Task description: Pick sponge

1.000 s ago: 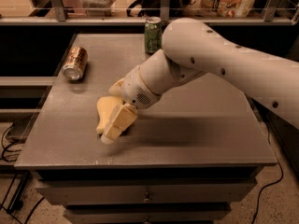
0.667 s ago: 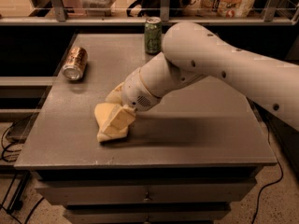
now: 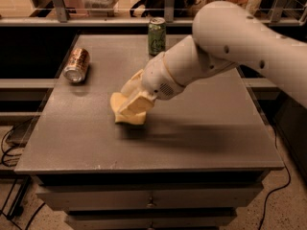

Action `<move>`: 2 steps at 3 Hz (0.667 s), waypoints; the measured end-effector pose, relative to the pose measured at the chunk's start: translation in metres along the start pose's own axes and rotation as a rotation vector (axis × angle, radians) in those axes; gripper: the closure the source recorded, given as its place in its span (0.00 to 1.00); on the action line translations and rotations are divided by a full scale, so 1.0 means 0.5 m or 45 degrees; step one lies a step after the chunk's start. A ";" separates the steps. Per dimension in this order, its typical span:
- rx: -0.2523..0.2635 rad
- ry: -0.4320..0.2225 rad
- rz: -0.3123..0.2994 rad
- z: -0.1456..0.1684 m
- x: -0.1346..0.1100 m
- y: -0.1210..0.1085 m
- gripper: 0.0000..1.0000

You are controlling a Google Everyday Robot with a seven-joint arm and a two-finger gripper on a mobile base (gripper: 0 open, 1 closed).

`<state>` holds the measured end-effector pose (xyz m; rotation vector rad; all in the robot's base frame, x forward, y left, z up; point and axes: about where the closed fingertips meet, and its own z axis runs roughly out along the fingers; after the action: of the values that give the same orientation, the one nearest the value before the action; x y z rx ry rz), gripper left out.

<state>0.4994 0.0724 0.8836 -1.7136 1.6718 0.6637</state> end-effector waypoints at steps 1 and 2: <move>0.122 -0.033 -0.058 -0.123 -0.022 -0.042 1.00; 0.262 -0.062 -0.147 -0.261 -0.059 -0.081 1.00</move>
Offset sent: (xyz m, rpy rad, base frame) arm 0.0472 -0.1317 0.1922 0.0863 -0.3841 -0.1194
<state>0.5276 -0.0055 0.9962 -1.6200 1.5373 0.4591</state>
